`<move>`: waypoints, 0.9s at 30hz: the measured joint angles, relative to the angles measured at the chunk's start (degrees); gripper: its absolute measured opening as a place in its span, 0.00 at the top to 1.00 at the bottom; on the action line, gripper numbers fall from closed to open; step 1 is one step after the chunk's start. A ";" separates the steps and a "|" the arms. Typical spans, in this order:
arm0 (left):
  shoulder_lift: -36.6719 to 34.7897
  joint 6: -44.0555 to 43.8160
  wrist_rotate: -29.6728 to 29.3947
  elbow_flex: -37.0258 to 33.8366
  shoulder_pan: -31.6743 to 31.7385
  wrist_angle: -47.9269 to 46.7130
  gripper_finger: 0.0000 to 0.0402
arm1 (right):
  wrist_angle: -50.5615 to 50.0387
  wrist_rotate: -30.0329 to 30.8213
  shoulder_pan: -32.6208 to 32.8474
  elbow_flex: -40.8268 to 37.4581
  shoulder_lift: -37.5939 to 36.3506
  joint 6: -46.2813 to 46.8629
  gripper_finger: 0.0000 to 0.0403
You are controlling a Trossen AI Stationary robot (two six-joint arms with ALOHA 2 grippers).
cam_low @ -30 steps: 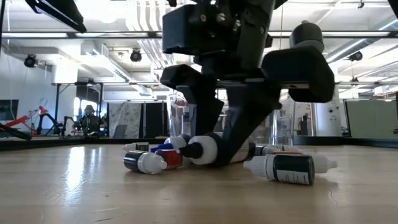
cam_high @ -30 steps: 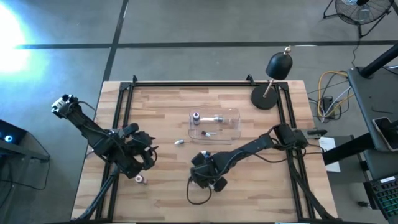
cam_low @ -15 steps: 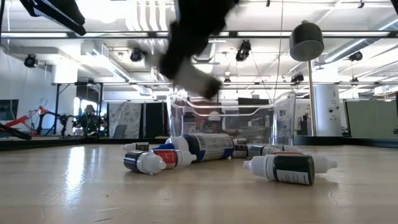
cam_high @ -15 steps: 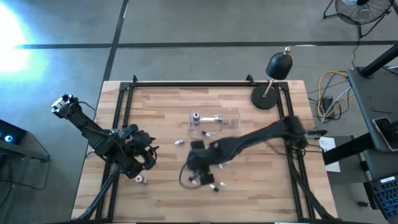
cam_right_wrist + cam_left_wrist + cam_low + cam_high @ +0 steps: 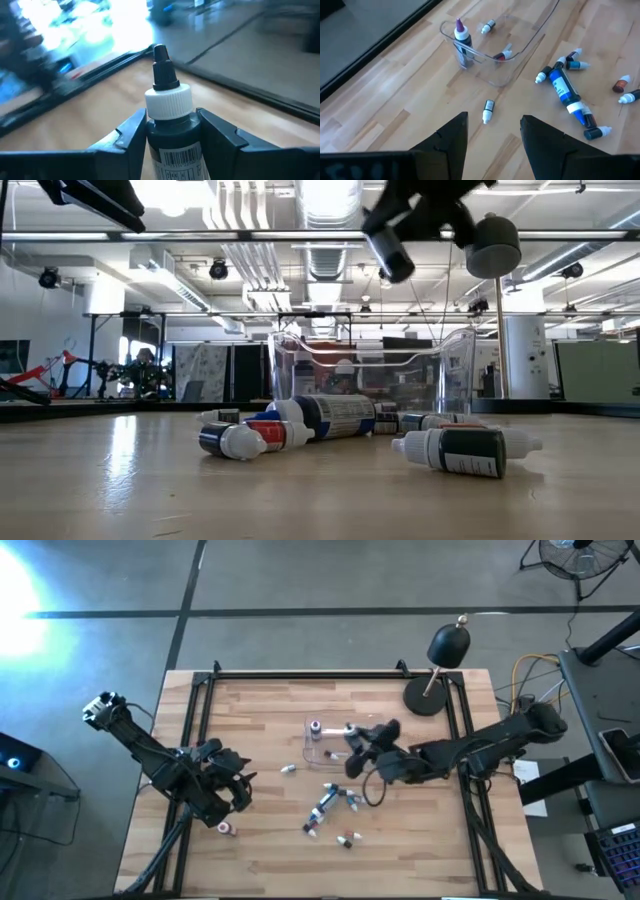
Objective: Pick & Place food coloring
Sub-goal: Put the large black food coloring bottle into the transparent bin
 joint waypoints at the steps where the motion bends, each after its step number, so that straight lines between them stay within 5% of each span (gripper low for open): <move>1: 0.00 0.00 0.00 -0.02 0.00 0.00 0.61 | 1.14 0.91 0.03 -2.02 -0.83 1.39 0.64; 10: 0.02 0.00 0.00 -0.02 0.04 -0.04 0.61 | 2.76 2.05 0.02 -11.74 -0.81 9.88 0.63; 27: 0.04 0.09 0.00 -0.02 0.84 -0.11 0.61 | 2.67 5.42 0.64 -15.11 -0.60 15.15 0.61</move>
